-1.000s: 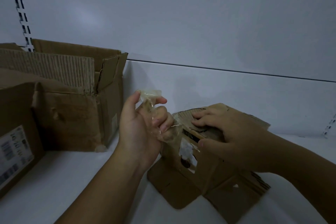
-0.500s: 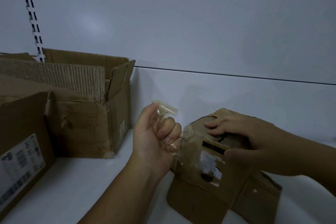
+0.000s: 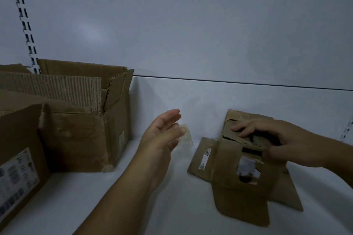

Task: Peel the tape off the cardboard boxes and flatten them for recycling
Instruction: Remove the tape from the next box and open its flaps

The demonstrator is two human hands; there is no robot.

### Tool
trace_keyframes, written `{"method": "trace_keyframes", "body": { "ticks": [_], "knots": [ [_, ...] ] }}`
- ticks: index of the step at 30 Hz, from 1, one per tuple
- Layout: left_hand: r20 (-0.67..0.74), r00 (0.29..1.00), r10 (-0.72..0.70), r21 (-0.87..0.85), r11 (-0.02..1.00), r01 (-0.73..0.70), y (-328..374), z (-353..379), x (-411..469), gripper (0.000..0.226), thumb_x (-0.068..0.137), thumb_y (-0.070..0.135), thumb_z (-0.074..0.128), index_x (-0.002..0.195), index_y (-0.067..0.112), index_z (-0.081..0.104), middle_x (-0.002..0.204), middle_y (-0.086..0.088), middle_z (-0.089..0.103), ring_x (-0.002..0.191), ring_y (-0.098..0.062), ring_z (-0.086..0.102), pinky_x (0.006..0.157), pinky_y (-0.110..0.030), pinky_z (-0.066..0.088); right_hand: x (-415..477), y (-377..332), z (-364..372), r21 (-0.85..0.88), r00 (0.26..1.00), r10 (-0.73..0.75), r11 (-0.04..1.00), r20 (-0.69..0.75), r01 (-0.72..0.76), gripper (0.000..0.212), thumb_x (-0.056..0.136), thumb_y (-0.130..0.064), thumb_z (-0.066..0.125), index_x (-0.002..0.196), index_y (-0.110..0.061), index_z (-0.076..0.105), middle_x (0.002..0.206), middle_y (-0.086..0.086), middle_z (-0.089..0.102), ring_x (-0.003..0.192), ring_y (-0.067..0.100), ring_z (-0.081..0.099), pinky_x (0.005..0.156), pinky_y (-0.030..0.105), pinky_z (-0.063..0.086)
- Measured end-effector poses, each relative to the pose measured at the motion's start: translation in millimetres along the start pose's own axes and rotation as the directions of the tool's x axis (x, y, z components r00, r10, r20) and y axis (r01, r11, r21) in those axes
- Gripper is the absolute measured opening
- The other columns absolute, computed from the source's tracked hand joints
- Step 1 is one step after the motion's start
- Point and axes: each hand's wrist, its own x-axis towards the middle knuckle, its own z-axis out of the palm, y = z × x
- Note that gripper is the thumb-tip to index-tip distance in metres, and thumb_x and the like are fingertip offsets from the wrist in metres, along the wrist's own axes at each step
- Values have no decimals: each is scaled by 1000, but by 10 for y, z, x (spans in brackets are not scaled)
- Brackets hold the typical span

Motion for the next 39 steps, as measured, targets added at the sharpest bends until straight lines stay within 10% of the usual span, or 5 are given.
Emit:
{"method": "trace_keyframes", "body": {
  "ticks": [4,11,24,31,39],
  "knots": [
    [79,993,-88,-453,884,114,78,-50,27,40,63,10,66,103,11,68,104,-11,70,99,-27,67,82,-40,55,-28,-104,-112,194,996,69,978,53,-78,79,53,-76,69,122,-41,55,129,-25,54,123,-3,47,97,16,42],
    [274,961,-35,-730,643,232,127,-106,8,50,40,1,79,89,7,72,80,-9,62,58,-18,61,54,-27,54,181,-887,188,75,955,38,997,-295,-16,24,84,-31,64,106,-39,61,99,-26,65,92,-9,61,80,14,52],
    [73,989,129,-183,976,-114,35,104,-92,25,70,9,72,93,16,67,101,-4,71,95,-21,69,81,-33,54,413,-1162,759,415,767,194,904,-612,102,19,84,-13,67,86,-32,63,70,-12,66,63,4,62,60,22,55],
    [-113,930,349,209,924,-321,11,167,-204,13,82,4,66,91,11,69,81,1,71,75,-17,67,63,-23,56,475,-1167,816,86,702,-59,982,-710,170,22,89,-18,58,106,-16,71,96,-8,61,91,1,57,75,8,47],
    [125,986,110,-51,993,-104,69,218,-274,30,96,11,43,118,7,63,107,-9,72,102,-18,68,85,-25,55,438,-1209,855,-268,733,-189,963,-654,9,39,91,-28,37,111,-10,65,99,1,55,91,15,52,74,36,49]
  ]
}}
